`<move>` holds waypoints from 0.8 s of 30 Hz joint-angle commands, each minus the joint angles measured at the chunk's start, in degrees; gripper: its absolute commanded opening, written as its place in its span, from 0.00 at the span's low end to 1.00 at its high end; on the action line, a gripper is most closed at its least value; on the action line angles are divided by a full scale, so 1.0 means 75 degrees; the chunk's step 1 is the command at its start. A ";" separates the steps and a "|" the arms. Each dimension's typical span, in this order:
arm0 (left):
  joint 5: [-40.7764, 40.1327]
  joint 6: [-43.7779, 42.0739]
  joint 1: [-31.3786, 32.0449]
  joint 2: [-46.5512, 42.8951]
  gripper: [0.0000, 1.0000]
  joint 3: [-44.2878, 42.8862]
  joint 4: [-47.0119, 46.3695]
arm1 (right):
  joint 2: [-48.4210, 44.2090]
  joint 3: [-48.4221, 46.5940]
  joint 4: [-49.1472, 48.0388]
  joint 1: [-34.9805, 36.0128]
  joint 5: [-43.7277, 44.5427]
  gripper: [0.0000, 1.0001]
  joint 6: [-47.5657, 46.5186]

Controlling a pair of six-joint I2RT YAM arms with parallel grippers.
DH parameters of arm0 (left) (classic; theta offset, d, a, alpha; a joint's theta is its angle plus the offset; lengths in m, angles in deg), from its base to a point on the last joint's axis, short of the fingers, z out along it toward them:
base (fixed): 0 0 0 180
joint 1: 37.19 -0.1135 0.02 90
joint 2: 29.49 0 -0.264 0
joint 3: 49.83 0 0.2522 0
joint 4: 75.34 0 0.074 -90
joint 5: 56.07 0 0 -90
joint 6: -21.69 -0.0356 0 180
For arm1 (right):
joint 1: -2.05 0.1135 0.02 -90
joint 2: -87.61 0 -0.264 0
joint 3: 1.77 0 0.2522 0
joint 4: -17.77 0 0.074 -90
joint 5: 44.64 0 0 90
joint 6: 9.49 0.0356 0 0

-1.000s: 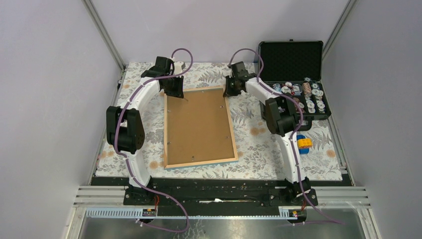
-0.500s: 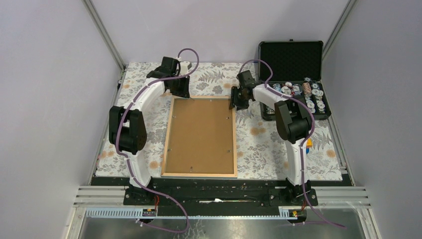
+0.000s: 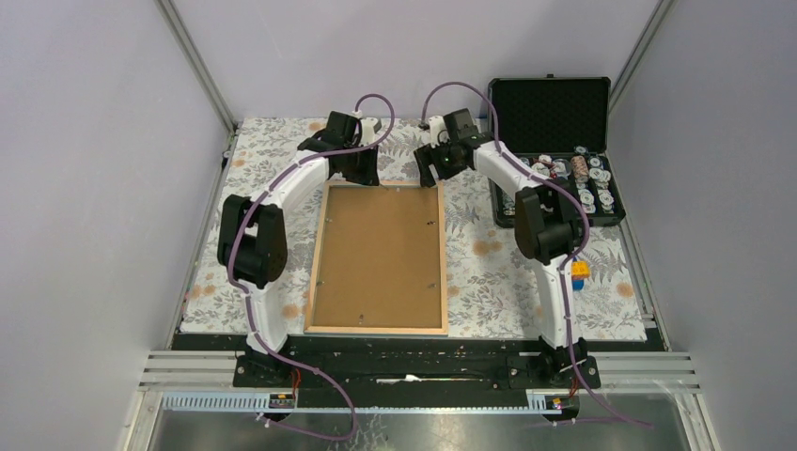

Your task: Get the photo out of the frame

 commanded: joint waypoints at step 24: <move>-0.0130 0.0791 0.0085 0.0698 0.00 0.0168 -0.1164 | 0.1560 -0.1154 0.0141 0.0022 -0.1403 0.42 -0.1645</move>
